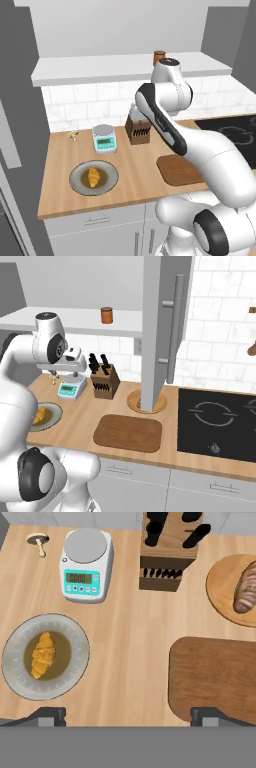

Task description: From the different types of pastries on the counter, select a croissant and place it on the cutting board. Then retrieve a jar of jam from the cabinet and place it alongside the croissant on the cutting board.

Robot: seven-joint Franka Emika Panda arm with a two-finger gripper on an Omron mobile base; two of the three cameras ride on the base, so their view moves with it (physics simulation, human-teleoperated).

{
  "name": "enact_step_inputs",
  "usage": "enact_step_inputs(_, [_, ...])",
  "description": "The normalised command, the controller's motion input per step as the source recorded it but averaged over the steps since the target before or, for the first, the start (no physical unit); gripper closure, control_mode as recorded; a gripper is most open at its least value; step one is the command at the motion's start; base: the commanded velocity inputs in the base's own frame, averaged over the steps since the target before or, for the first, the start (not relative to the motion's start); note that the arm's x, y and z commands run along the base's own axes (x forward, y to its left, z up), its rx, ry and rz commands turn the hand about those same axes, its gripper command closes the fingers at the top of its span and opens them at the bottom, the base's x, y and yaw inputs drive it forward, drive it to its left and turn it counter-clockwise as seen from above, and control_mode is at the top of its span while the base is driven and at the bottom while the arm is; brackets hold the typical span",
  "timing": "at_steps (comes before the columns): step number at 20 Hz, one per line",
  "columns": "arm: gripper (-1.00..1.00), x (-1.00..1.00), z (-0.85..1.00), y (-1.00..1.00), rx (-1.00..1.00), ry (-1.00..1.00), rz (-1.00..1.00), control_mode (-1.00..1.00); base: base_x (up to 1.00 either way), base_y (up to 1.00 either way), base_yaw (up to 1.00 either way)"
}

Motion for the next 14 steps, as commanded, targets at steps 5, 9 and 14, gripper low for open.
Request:
enact_step_inputs(5, [-1.0,0.0,0.0,0.55,0.02,0.01,0.0,-1.0,0.0,0.0,0.0])
enact_step_inputs(9, [-1.0,0.0,0.0,0.49,0.03,0.05,0.0,-1.0,0.0,0.0,0.0])
enact_step_inputs(14, [-1.0,0.0,0.0,0.41,0.06,0.04,0.0,-1.0,0.0,0.0,0.0])
